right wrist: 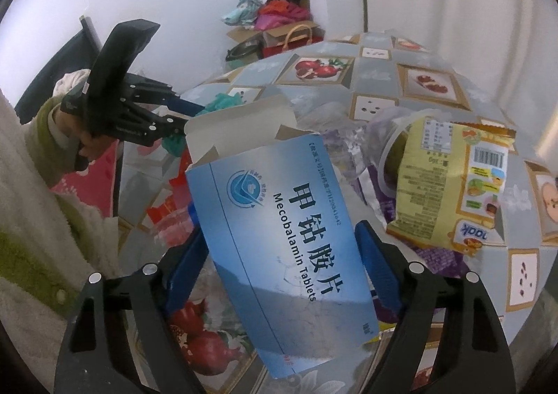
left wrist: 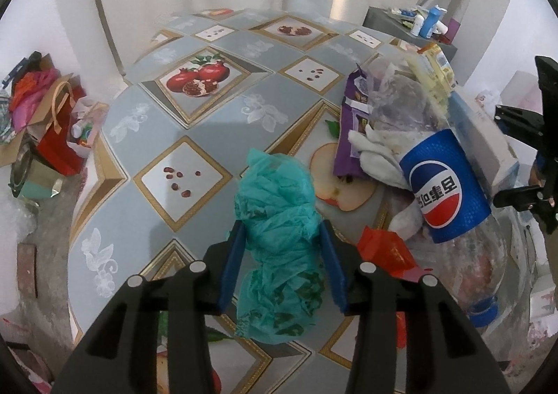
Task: Collect trash
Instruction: 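Carry the teal bag and medicine box to the wastebasket and open both tools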
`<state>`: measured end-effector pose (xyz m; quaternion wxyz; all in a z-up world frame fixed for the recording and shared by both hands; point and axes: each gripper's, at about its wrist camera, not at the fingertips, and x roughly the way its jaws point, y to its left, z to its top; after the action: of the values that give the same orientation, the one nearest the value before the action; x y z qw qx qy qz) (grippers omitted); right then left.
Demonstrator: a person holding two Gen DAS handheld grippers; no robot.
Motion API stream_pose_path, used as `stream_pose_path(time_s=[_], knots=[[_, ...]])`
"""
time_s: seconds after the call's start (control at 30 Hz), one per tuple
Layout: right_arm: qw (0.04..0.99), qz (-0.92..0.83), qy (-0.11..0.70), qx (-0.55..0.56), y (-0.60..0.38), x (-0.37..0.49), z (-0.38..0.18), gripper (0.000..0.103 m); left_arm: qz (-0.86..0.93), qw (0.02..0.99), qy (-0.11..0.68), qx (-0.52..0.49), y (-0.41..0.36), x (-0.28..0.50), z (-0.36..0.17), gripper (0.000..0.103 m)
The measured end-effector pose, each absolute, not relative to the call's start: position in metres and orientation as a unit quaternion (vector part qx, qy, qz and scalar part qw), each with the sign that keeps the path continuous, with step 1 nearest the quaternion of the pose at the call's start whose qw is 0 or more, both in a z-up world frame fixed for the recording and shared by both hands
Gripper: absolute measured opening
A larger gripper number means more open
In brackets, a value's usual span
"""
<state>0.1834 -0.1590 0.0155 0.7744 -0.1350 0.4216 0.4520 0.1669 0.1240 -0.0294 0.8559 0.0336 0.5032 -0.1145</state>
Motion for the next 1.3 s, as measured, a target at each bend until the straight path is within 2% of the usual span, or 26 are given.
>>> stream_pose_path(time_s=[0.5,0.77,1.07,1.3], knots=[[0.845,0.378,0.372,-0.074,-0.19,0.135,0.059,0.076,-0.108,0.89,0.443,0.012,0.136,0.143,0.014,0.04],[0.916,0.245,0.316,0.03,-0.243,0.077,0.09,0.076,-0.161,0.911,0.379,0.025,0.112,0.123,0.066,0.04],[0.946,0.025,0.272,0.173,-0.348,-0.029,0.101,0.076,-0.337,0.877,0.342,0.032,0.006,0.12,0.111,0.04],[0.905,-0.136,0.261,0.307,-0.437,-0.108,0.056,0.076,-0.471,0.785,0.392,0.093,-0.156,0.111,0.097,0.04]])
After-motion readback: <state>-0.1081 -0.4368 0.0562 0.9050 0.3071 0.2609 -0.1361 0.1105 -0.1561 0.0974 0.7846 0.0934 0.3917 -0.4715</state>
